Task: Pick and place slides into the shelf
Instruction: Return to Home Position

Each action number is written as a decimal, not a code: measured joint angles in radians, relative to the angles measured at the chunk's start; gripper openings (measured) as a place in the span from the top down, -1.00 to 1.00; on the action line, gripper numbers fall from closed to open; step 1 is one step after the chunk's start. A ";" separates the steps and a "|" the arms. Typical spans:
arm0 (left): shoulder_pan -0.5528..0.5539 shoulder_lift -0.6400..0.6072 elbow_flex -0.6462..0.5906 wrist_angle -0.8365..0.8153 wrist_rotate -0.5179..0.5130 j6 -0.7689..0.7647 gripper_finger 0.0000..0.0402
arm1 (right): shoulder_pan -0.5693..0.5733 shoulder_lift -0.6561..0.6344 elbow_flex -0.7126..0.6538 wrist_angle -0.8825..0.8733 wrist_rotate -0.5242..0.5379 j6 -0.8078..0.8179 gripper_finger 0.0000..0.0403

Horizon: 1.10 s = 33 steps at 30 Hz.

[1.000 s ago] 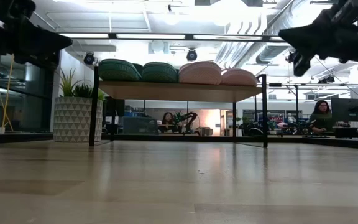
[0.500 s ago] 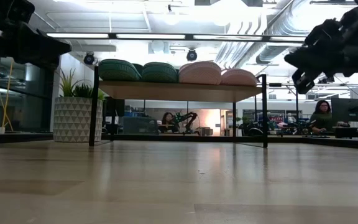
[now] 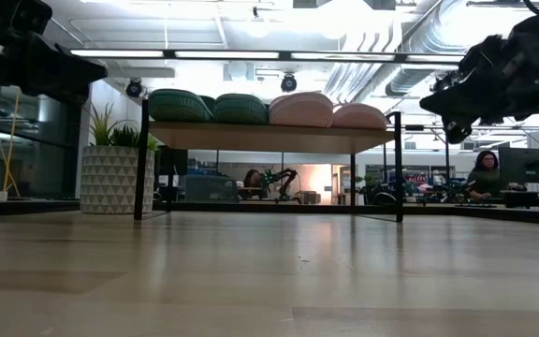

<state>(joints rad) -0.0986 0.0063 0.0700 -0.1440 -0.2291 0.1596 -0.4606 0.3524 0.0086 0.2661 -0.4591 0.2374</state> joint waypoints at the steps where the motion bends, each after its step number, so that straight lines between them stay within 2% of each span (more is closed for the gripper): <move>1: 0.000 0.000 0.000 0.000 0.000 0.000 1.00 | 0.000 0.000 0.000 0.000 0.004 0.011 1.00; 7: 0.000 0.000 0.000 0.000 0.000 0.000 1.00 | 0.000 0.000 0.000 -0.032 0.035 0.121 1.00; 9: 0.000 0.000 0.000 0.000 0.000 0.000 1.00 | 0.000 0.001 0.000 -0.055 0.066 0.123 1.00; 24: 0.000 0.000 0.000 0.000 0.000 0.000 1.00 | 0.000 0.001 0.000 -0.069 0.071 0.121 1.00; 27: 0.000 0.000 0.000 -0.001 0.000 0.000 1.00 | 0.045 -0.025 0.000 -0.091 0.097 0.121 1.00; 33: 0.000 0.000 0.000 0.000 0.000 0.000 1.00 | 0.184 -0.164 0.000 -0.170 0.131 0.121 1.00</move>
<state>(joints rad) -0.0986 0.0063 0.0704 -0.1444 -0.2291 0.1594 -0.2765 0.1887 0.0082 0.0960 -0.3284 0.3584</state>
